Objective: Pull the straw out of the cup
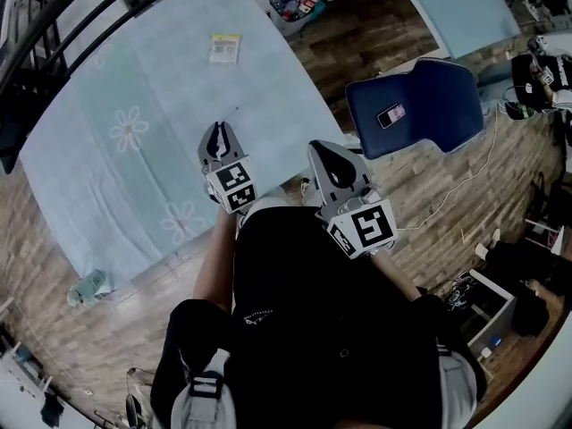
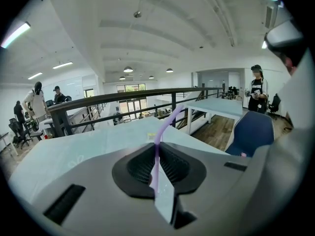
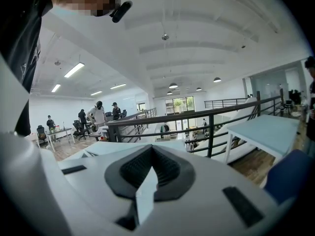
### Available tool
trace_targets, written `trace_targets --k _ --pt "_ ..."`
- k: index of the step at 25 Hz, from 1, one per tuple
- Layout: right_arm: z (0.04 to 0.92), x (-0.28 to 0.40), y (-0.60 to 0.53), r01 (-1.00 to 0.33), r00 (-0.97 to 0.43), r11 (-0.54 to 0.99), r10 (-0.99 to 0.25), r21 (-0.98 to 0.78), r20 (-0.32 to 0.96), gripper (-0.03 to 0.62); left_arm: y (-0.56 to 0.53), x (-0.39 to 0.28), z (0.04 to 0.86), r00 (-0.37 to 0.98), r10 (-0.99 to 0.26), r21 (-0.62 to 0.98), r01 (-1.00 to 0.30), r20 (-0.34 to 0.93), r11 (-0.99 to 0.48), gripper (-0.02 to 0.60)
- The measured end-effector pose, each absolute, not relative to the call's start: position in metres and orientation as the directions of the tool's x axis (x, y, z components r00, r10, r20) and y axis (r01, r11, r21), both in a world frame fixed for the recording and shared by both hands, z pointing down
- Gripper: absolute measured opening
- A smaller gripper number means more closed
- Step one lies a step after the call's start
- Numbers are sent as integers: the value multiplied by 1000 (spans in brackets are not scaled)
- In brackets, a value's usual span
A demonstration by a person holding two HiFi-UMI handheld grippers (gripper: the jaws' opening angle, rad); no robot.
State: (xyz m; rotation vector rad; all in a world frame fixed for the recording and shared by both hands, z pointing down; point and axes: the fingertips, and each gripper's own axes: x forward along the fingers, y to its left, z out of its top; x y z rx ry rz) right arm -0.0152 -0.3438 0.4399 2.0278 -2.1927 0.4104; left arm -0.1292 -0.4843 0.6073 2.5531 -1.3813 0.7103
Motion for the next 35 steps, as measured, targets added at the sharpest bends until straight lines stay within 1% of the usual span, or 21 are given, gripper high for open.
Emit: trace_targets --k 5,14,17,21,28,35 --pt "437 -8 -335 -989 -118 91 -962 -120 244 8 -476 -129 568 452 -802 -88 -849 391 -522 38" --pt "425 6 -305 -973 -206 181 -960 -145 188 8 -443 -131 477 397 -901 -47 -911 175 -411 39" --pt "423 17 -285 -969 -223 198 -959 -150 175 8 -418 -123 450 400 -909 -41 -913 116 -406 40" --pt "417 34 -259 -965 -240 217 -957 -146 165 8 -376 -101 429 436 -896 -36 -897 84 -440 39" --pt "420 59 -207 -958 -272 251 -950 -141 154 8 -290 -62 419 480 -874 9 -877 66 -481 40" --pt "414 72 -179 -937 -327 301 -935 -180 136 8 -229 -49 404 460 -886 82 -887 53 -455 40"
